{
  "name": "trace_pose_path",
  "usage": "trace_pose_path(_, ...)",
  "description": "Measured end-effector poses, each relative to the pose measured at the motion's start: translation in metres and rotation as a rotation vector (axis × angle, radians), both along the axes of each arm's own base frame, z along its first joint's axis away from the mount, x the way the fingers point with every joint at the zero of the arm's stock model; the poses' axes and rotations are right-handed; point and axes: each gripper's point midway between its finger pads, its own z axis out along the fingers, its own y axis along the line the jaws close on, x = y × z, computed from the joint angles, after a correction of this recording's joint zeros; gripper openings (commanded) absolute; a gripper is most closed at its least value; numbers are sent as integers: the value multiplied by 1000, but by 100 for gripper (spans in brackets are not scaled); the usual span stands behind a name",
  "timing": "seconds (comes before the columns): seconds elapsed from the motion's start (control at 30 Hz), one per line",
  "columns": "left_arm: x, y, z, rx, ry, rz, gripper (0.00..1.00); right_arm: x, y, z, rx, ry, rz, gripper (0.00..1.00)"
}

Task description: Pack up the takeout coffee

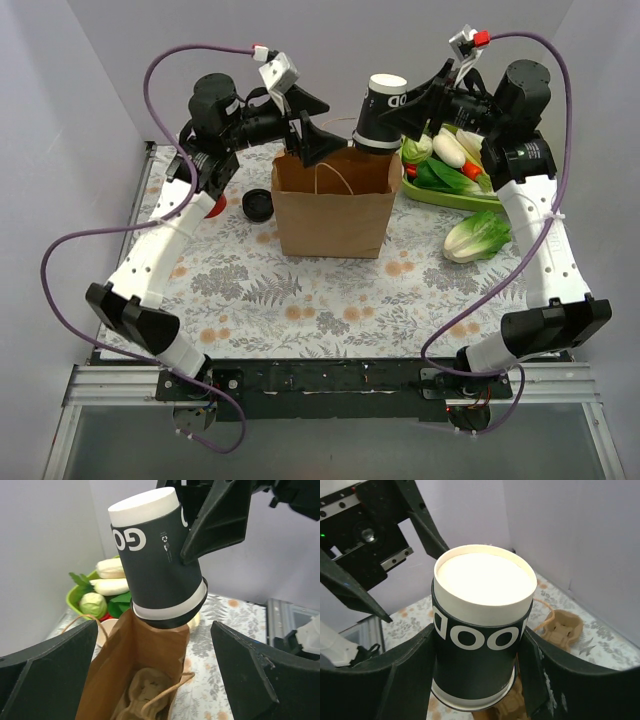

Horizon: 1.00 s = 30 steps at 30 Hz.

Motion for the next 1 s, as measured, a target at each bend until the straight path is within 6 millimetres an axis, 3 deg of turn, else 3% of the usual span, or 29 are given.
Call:
trace_pose_path(0.2,8,-29,-28,20,102,-86,98,9,-17,-21,76,150,53,57)
trace_pose_path(0.3,7,-38,-32,36,81,-95,98,12,-25,-29,95,192,58,57)
trace_pose_path(0.4,8,-46,-23,36,21,-96,98,11,-25,-37,103,224,79,55)
trace_pose_path(0.57,20,-58,19,-37,-30,-95,98,2,-22,-48,103,234,121,55)
trace_pose_path(0.67,22,-64,18,-43,-15,-107,98,-5,-22,-48,102,226,129,53)
trace_pose_path(0.87,20,-69,-8,0,16,-100,98,-38,-24,-40,62,156,179,51)
trace_pose_path(1.0,26,-51,-11,24,-30,31,98,-83,-30,-64,-11,166,232,53)
